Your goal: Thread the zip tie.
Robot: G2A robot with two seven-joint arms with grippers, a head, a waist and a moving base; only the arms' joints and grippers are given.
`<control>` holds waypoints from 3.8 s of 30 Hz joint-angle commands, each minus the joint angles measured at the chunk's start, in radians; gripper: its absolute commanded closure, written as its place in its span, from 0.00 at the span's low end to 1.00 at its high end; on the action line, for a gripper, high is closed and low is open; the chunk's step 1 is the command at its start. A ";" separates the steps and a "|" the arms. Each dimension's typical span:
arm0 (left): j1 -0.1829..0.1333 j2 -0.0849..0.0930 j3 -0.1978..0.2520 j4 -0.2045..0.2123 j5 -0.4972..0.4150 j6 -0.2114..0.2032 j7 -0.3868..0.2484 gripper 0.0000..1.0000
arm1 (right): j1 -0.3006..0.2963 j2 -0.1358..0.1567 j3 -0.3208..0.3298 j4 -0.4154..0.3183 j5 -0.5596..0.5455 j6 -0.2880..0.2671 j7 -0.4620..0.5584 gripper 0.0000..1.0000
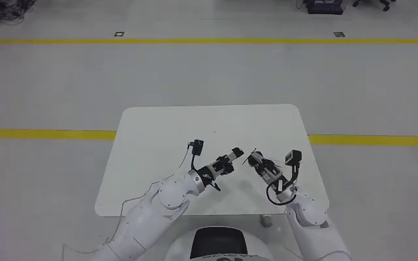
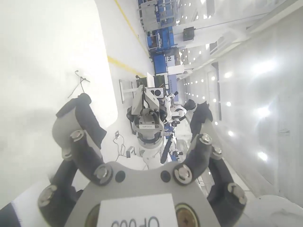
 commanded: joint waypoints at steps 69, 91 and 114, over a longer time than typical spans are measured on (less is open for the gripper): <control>-0.025 0.000 -0.005 0.103 -0.195 -0.127 -0.158 0.00 | 0.073 0.016 -0.089 0.065 -0.055 0.005 -0.058 1.00; -0.022 0.000 -0.003 0.123 -0.231 -0.125 -0.150 0.49 | 0.062 0.025 -0.102 0.045 -0.089 0.000 -0.098 1.00; -0.032 -0.001 0.012 0.140 -0.231 -0.111 -0.142 0.70 | 0.062 0.034 -0.117 0.044 -0.099 0.000 -0.118 1.00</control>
